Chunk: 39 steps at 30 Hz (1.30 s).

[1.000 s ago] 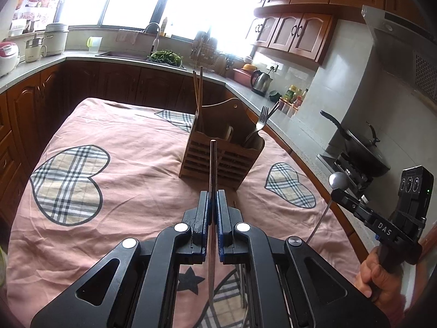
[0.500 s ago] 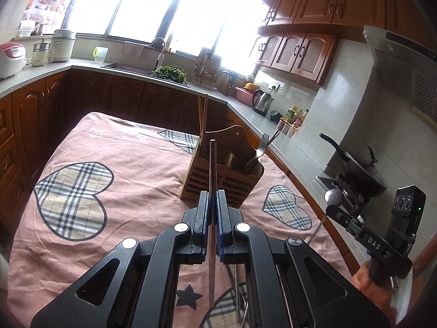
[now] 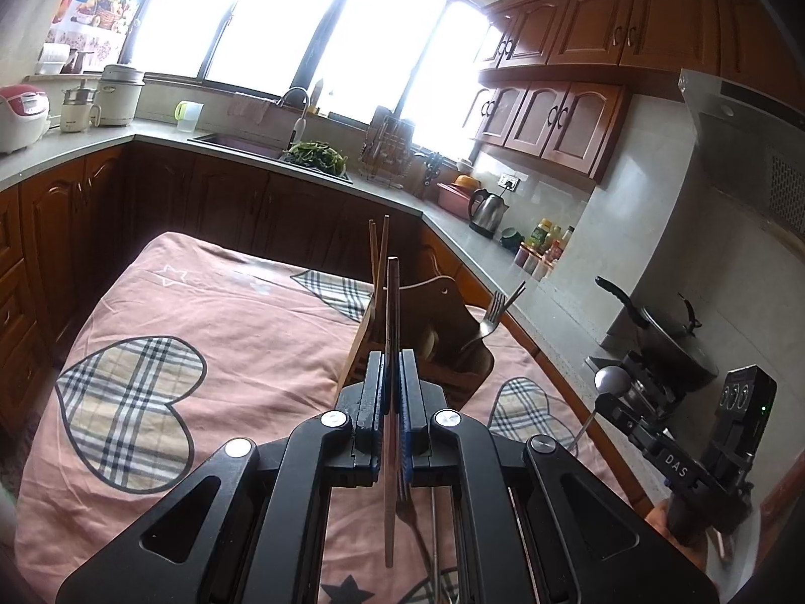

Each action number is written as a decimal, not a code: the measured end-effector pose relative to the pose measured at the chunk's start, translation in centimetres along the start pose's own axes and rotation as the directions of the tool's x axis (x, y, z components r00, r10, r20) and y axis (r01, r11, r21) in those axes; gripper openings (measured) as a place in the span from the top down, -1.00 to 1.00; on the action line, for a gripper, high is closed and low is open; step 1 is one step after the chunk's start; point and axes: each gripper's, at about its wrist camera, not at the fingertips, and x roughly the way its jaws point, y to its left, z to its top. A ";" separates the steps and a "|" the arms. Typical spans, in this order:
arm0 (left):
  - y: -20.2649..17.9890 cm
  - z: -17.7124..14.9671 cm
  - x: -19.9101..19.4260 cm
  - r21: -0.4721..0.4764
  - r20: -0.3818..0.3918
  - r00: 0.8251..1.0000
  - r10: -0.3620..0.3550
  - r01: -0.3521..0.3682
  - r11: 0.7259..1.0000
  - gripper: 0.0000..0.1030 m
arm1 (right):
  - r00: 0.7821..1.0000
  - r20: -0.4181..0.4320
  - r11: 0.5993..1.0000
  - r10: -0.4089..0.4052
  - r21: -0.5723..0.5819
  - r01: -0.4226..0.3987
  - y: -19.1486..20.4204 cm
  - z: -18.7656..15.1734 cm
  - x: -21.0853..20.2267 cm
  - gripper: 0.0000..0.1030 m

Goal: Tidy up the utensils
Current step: 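Lift the spoon and metal chopstick and carry them over the caddy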

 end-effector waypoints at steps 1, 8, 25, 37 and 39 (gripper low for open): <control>0.0 0.3 0.2 -0.001 0.006 1.000 0.000 0.000 1.000 0.92 | 1.000 0.005 1.000 -0.001 -0.001 0.001 0.0 0.3 0.3 0.96; -0.1 2.9 1.5 0.004 0.061 0.998 0.000 0.000 1.000 0.92 | 0.998 0.057 0.998 -0.008 -0.054 0.011 0.1 2.8 1.8 0.96; -1.9 9.4 5.0 0.043 0.223 0.975 -0.002 -0.008 0.999 0.92 | 0.973 0.222 0.992 -0.064 -0.096 0.087 -0.4 7.8 5.9 0.96; -2.4 9.9 10.3 0.041 0.279 0.959 0.039 -0.052 0.998 0.92 | 0.957 0.263 0.983 -0.124 -0.096 0.154 -0.6 7.8 8.9 0.96; -2.1 9.5 11.7 0.043 0.265 0.963 0.054 -0.068 0.997 0.92 | 0.956 0.266 0.981 -0.128 -0.108 0.161 -0.5 7.4 9.5 0.96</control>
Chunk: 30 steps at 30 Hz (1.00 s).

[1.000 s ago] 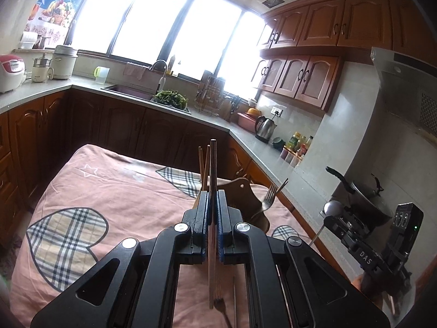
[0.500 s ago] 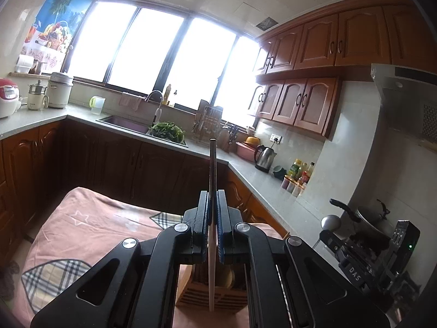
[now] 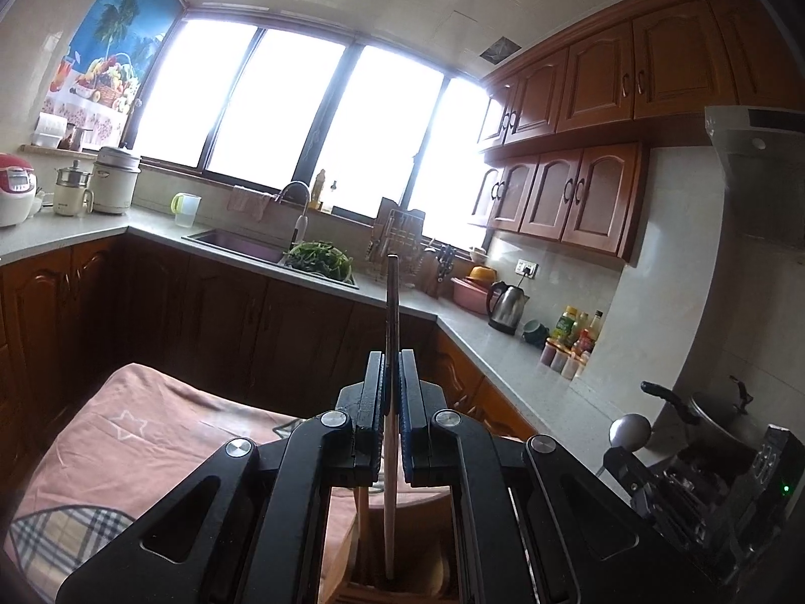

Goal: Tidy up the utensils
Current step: 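Lift the spoon and metal chopstick and carry them over the caddy, then lower both items into the caddy and open both tools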

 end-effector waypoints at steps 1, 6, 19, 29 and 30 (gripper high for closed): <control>0.1 -0.5 0.6 -0.001 -0.013 1.000 0.004 -0.004 1.000 0.92 | 1.000 -0.003 1.000 -0.001 -0.008 0.001 0.2 -0.3 0.3 0.96; 0.5 -3.2 2.5 0.002 -0.071 0.997 0.020 -0.020 1.000 0.92 | 1.000 -0.031 0.998 -0.001 -0.068 -0.001 1.4 -2.4 1.1 0.96; 0.1 -7.6 4.1 0.069 -0.212 0.977 0.023 -0.008 0.998 0.91 | 0.984 -0.167 0.992 0.062 -0.101 -0.080 2.2 -6.3 2.3 0.96; 0.3 -7.3 4.2 0.081 -0.232 0.971 0.050 -0.031 0.996 0.90 | 0.973 -0.216 0.994 0.083 -0.057 -0.097 1.3 -6.3 3.0 0.95; 0.3 -7.3 4.2 0.081 -0.233 0.971 0.050 -0.032 0.996 0.90 | 0.972 -0.217 0.994 0.084 -0.055 -0.098 1.3 -6.3 3.0 0.95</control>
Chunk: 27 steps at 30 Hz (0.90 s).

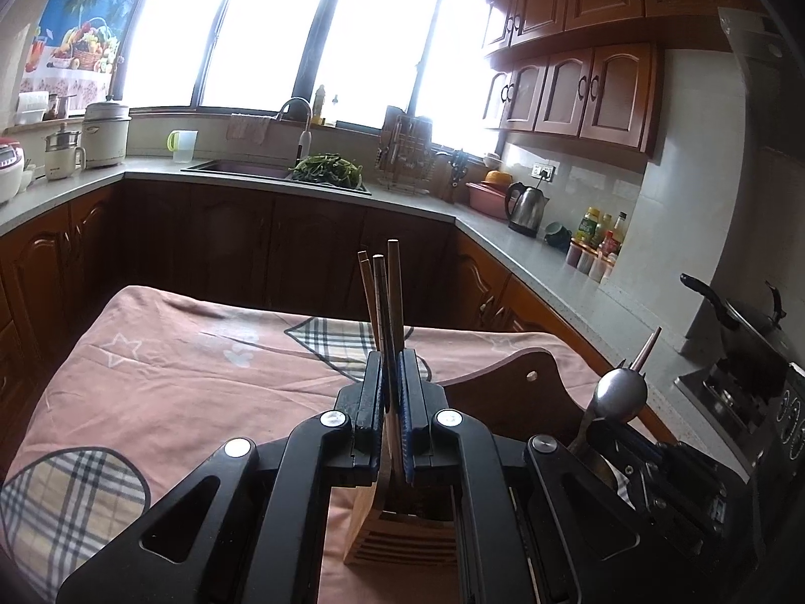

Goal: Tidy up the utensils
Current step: 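Lower both items into the caddy and open both tools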

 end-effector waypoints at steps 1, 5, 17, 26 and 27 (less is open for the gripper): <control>0.0 0.0 0.0 0.001 -0.001 1.000 0.000 0.000 1.000 0.90 | 1.000 -0.002 1.000 0.003 0.003 -0.003 -0.1 0.0 0.0 0.95; -0.1 0.2 0.2 0.003 -0.008 1.000 0.002 -0.002 1.000 0.90 | 1.000 -0.010 1.000 0.013 0.016 -0.013 -0.3 0.2 0.2 0.93; 0.0 0.1 0.5 -0.004 -0.036 0.999 -0.001 0.001 1.000 0.88 | 0.999 -0.023 0.999 0.027 0.024 -0.027 -0.7 0.4 0.4 0.88; 0.2 0.0 -0.3 -0.001 -0.035 0.999 0.004 -0.004 1.000 0.20 | 1.000 0.007 0.998 0.013 0.059 -0.014 -1.4 0.5 -1.0 0.48; 0.2 0.0 -0.4 -0.001 -0.032 0.999 0.006 -0.006 1.000 0.16 | 1.000 0.010 0.998 0.014 0.061 -0.015 -1.4 0.6 -1.2 0.47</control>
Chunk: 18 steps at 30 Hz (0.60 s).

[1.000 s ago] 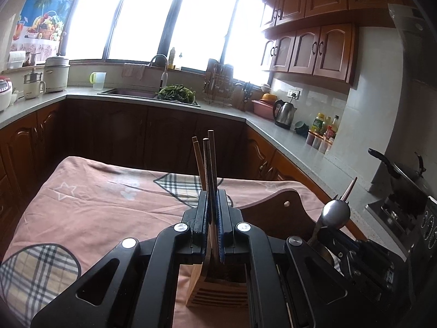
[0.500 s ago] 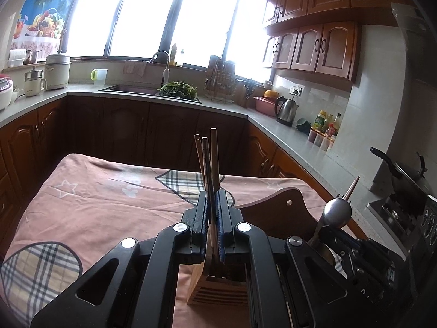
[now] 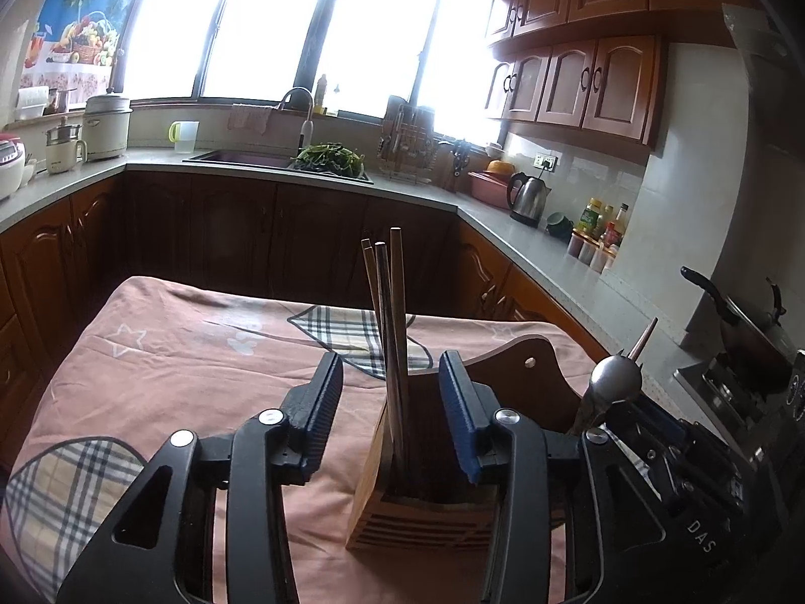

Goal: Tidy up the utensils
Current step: 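Lower both items into the caddy and open both tools, then withdraw both open tools from the caddy back over the table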

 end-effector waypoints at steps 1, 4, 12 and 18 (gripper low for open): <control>0.0 0.0 -0.1 0.000 0.001 1.000 0.002 -0.002 1.000 0.08 | 1.000 0.001 1.000 -0.001 0.002 0.001 -0.1 0.1 -0.2 0.44; 0.1 -0.1 -0.5 -0.004 -0.003 1.000 0.004 -0.004 1.000 -0.12 | 1.000 0.013 1.000 -0.001 0.013 0.001 -0.2 0.3 -0.8 0.20; 1.0 -0.9 -2.4 -0.011 -0.011 0.999 0.039 -0.039 0.999 -0.75 | 0.999 0.038 0.998 -0.008 0.061 0.005 -1.2 0.2 -3.1 -0.38; 1.1 -1.9 -4.2 0.011 -0.038 0.994 0.098 -0.098 0.995 -0.92 | 0.999 0.045 0.993 0.005 0.115 -0.010 -1.8 -0.4 -4.6 -0.83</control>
